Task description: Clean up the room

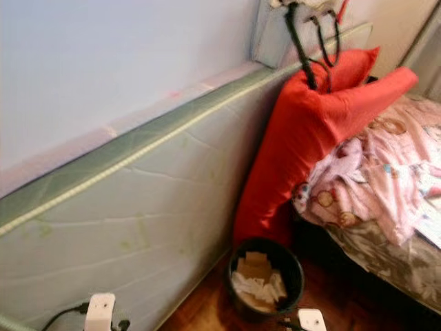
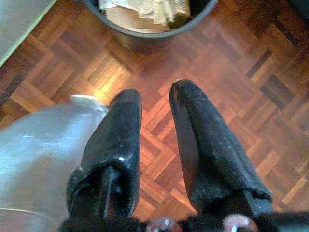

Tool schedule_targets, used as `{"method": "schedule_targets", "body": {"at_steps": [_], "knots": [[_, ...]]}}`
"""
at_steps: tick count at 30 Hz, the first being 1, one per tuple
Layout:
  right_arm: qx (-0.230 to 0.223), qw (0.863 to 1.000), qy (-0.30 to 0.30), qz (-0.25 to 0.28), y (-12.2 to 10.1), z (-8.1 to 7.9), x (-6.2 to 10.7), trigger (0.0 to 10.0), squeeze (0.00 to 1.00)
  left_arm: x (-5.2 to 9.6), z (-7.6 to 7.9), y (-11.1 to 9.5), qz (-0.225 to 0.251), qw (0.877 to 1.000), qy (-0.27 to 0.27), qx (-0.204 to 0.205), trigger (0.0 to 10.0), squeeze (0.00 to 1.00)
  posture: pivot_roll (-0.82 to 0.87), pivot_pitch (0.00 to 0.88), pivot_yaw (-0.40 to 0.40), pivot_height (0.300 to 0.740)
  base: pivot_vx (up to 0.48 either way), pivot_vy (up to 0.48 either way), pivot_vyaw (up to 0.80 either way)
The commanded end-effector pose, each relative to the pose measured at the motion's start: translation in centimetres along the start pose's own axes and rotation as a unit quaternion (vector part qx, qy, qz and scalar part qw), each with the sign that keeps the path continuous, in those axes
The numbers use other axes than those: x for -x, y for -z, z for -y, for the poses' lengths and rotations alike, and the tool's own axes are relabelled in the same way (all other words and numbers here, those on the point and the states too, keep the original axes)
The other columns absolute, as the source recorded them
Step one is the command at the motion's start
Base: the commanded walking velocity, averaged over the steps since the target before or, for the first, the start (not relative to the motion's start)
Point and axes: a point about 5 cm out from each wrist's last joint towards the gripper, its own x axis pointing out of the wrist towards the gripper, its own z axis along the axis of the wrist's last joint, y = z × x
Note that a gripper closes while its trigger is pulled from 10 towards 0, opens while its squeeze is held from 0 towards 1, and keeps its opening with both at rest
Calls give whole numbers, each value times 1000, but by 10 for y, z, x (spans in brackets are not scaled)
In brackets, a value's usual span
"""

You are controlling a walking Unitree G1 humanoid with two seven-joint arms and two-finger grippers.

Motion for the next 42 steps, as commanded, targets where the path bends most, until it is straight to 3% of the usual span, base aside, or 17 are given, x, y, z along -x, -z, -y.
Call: {"method": "schedule_targets", "body": {"at_steps": [1,42], "knots": [[-105,994,27,6,-18,-7,-7,10000,0,-12,-28,-72,21,999,8,43,10000,0,39,0,-94,740,0,-330,0],[-121,992,32,15,-21,-8,-8,10000,0,-12,-30,-75,22,999,7,47,10000,0,25,0,-84,740,0,-347,0]]}}
